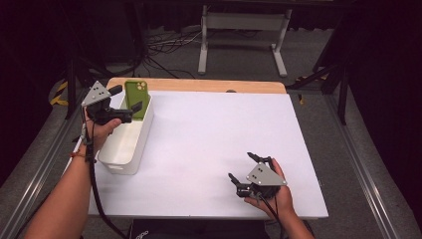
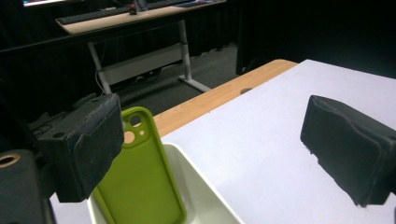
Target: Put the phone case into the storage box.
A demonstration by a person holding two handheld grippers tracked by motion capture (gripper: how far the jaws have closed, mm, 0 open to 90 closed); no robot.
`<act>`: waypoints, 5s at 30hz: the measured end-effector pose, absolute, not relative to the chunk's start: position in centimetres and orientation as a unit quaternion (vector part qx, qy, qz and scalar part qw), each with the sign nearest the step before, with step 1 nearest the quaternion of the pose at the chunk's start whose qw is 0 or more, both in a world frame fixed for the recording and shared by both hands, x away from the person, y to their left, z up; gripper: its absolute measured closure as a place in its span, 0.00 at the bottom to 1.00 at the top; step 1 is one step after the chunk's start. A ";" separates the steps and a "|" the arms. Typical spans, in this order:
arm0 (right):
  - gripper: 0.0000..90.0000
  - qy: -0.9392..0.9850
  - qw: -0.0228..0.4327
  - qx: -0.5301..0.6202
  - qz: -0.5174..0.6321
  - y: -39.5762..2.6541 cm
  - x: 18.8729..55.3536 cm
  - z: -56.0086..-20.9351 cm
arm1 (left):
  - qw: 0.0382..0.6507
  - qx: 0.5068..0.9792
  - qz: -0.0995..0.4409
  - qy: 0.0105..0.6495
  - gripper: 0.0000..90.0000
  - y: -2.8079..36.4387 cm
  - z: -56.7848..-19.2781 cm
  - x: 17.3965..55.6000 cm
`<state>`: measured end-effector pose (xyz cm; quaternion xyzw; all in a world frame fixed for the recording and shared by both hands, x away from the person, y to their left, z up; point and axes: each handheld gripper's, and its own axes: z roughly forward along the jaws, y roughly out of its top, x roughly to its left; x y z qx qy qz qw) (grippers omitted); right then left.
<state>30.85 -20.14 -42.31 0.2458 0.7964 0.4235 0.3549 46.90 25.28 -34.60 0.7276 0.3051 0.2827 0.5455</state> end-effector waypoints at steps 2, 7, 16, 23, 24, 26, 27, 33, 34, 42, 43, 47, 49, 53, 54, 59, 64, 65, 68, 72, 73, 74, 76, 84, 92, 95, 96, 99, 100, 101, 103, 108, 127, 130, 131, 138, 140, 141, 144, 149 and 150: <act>0.18 0.796 0.356 0.246 0.423 -20.1 30.9 -42.3 | 0.543 0.730 0.282 0.303 0.08 25.2 -34.6 46.7; 0.18 0.794 0.353 0.251 0.426 -20.2 30.9 -42.3 | 0.553 0.727 0.278 0.298 0.08 25.0 -34.6 46.4; 0.18 0.792 0.352 0.253 0.429 -20.2 30.9 -42.3 | 0.556 0.727 0.283 0.286 0.08 24.5 -34.5 45.6; 0.18 0.792 0.353 0.254 0.429 -20.3 30.9 -42.2 | 0.558 0.731 0.282 0.272 0.08 23.8 -34.5 44.7; 0.18 0.792 0.354 0.254 0.429 -20.3 30.9 -42.2 | 0.558 0.733 0.280 0.271 0.08 23.8 -34.5 44.6; 0.18 0.792 0.354 0.254 0.429 -20.2 30.9 -42.2 | 0.561 0.731 0.280 0.270 0.08 23.7 -34.5 44.3; 0.18 0.791 0.354 0.254 0.429 -20.2 30.9 -42.2 | 0.562 0.731 0.280 0.267 0.08 23.5 -34.5 44.1; 0.18 0.792 0.354 0.254 0.428 -20.1 30.9 -42.3 | 0.568 0.730 0.279 0.257 0.08 23.2 -34.5 43.4; 0.18 0.792 0.354 0.255 0.428 -20.1 30.9 -42.2 | 0.566 0.733 0.278 0.255 0.08 23.2 -34.5 43.3; 0.18 0.792 0.351 0.252 0.431 -19.9 30.7 -42.3 | 0.571 0.731 0.280 0.248 0.08 22.8 -35.0 42.4; 0.18 0.792 0.352 0.252 0.431 -19.9 30.7 -42.3 | 0.571 0.732 0.279 0.244 0.08 22.7 -35.1 42.2; 0.18 0.791 0.351 0.251 0.434 -19.9 30.6 -42.2 | 0.570 0.736 0.278 0.238 0.08 22.5 -35.1 41.7; 0.18 0.790 0.352 0.252 0.434 -19.9 30.6 -42.2 | 0.575 0.733 0.277 0.237 0.08 22.5 -35.2 41.4; 0.18 0.789 0.352 0.253 0.434 -20.0 30.6 -42.2 | 0.575 0.734 0.278 0.232 0.08 22.5 -35.2 41.0; 0.18 0.789 0.352 0.253 0.434 -20.0 30.6 -42.2 | 0.575 0.733 0.280 0.231 0.08 22.5 -35.3 40.8; 0.18 0.788 0.353 0.254 0.435 -20.0 30.6 -42.1 | 0.579 0.735 0.276 0.222 0.08 22.2 -35.4 40.1; 0.18 0.789 0.353 0.253 0.435 -20.0 30.5 -42.1 | 0.582 0.734 0.273 0.217 0.08 22.0 -35.4 39.6; 0.18 0.789 0.353 0.252 0.435 -20.0 30.5 -42.1 | 0.583 0.735 0.273 0.215 0.08 21.9 -35.4 39.5; 0.18 0.789 0.353 0.253 0.434 -20.0 30.5 -42.1 | 0.584 0.735 0.273 0.212 0.08 21.7 -35.4 39.2; 0.18 0.788 0.353 0.254 0.435 -20.1 30.5 -42.1 | 0.587 0.736 0.267 0.206 0.08 21.4 -35.6 38.8; 0.18 0.788 0.353 0.253 0.436 -20.1 30.5 -42.1 | 0.587 0.736 0.267 0.206 0.08 21.4 -35.6 38.8; 0.18 0.788 0.354 0.252 0.435 -20.1 30.5 -42.1 | 0.587 0.737 0.264 0.204 0.08 21.3 -35.7 38.6; 0.18 0.789 0.354 0.252 0.435 -20.1 30.4 -42.1 | 0.586 0.739 0.264 0.200 0.08 21.2 -35.8 38.4; 0.18 0.786 0.355 0.252 0.438 -20.2 30.4 -42.0 | 0.589 0.741 0.259 0.190 0.07 20.8 -36.0 37.7; 0.18 0.784 0.357 0.250 0.443 -20.2 30.2 -41.8 | 0.590 0.743 0.265 0.173 0.07 20.2 -36.2 36.5; 0.18 0.783 0.357 0.250 0.444 -20.3 30.2 -41.8 | 0.587 0.747 0.261 0.169 0.07 20.0 -36.3 36.3; 0.18 0.782 0.357 0.250 0.445 -20.3 30.2 -41.8 | 0.591 0.745 0.260 0.167 0.07 19.9 -36.4 36.1; 0.18 0.781 0.358 0.251 0.446 -20.4 30.2 -41.7 | 0.593 0.746 0.254 0.164 0.07 19.7 -36.6 35.9; 0.18 0.780 0.358 0.251 0.447 -20.4 30.2 -41.7 | 0.591 0.748 0.255 0.162 0.07 19.7 -36.6 35.8; 0.18 0.780 0.359 0.251 0.447 -20.4 30.2 -41.7 | 0.591 0.749 0.252 0.160 0.07 19.6 -36.7 35.7; 0.18 0.779 0.360 0.250 0.448 -20.4 30.1 -41.7 | 0.590 0.751 0.250 0.158 0.07 19.5 -36.9 35.4; 0.18 0.777 0.361 0.248 0.452 -20.4 30.0 -41.5 | 0.589 0.756 0.243 0.151 0.08 19.4 -37.0 34.9; 0.17 0.772 0.361 0.245 0.462 -20.3 29.8 -41.1 | 0.583 0.767 0.223 0.146 0.06 19.3 -38.5 33.4; 0.17 0.771 0.362 0.242 0.465 -20.2 29.7 -41.0 | 0.581 0.769 0.223 0.148 0.06 19.6 -39.0 33.3; 0.17 0.770 0.362 0.242 0.466 -20.2 29.6 -41.0 | 0.581 0.769 0.223 0.148 0.05 19.6 -39.0 33.3; 0.17 0.769 0.362 0.239 0.469 -20.2 29.5 -40.9 | 0.572 0.776 0.219 0.150 0.04 20.0 -39.7 32.8; 0.17 0.770 0.362 0.239 0.468 -20.2 29.4 -40.9 | 0.572 0.777 0.214 0.151 0.04 20.0 -40.0 32.6; 0.17 0.770 0.361 0.239 0.469 -20.1 29.4 -40.9 | 0.572 0.778 0.214 0.150 0.04 20.0 -40.1 32.5; 0.17 0.770 0.361 0.237 0.469 -20.1 29.3 -40.9 | 0.568 0.780 0.214 0.151 0.03 19.8 -40.5 32.2; 0.17 0.771 0.362 0.233 0.469 -20.0 29.2 -40.9 | 0.553 0.792 0.210 0.152 0.04 19.8 -41.4 31.8; 0.17 0.771 0.363 0.233 0.468 -20.1 29.2 -40.9 | 0.550 0.793 0.212 0.152 0.04 19.8 -41.5 31.7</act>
